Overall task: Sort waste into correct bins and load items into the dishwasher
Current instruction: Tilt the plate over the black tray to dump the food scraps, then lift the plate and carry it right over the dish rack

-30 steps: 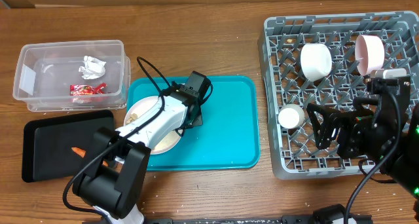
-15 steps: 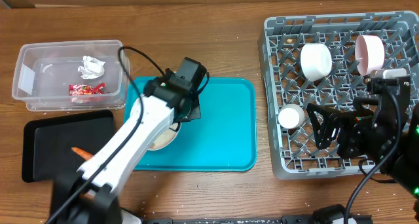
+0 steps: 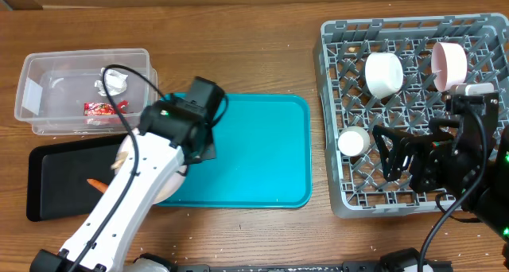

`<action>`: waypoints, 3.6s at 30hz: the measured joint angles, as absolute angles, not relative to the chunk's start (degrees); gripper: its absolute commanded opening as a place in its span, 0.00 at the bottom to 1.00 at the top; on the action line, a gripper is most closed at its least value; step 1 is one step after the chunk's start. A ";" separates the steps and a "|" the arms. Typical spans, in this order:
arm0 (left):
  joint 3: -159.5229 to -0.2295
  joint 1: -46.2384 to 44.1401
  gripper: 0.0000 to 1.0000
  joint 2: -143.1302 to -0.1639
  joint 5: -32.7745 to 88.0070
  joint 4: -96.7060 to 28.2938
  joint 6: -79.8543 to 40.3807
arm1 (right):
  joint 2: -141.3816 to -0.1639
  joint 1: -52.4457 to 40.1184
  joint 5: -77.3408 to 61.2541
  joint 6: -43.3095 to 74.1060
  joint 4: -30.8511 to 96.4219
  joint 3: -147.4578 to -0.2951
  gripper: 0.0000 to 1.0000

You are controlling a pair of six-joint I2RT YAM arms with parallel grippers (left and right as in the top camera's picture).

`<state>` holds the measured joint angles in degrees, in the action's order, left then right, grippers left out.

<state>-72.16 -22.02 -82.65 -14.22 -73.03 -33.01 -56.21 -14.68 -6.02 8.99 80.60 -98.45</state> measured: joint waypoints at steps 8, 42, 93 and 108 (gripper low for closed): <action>-72.16 -8.29 0.04 -82.65 -13.47 -70.28 -27.03 | -56.21 -14.68 -6.02 8.99 80.58 -98.45 1.00; -59.81 58.17 0.04 -72.23 66.30 -70.06 17.08 | -56.21 -14.68 -6.02 8.97 80.62 -98.45 1.00; -58.15 -17.43 0.04 -78.61 53.65 36.84 -38.26 | -56.21 -14.68 -6.02 8.97 80.58 -98.24 1.00; -58.17 -36.75 0.04 -109.84 25.28 67.02 -72.84 | -56.21 -14.68 -6.04 8.99 80.58 -98.24 1.00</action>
<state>-58.17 -36.75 -109.84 25.28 67.02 -72.84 -56.21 -14.68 -6.04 8.99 80.58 -98.24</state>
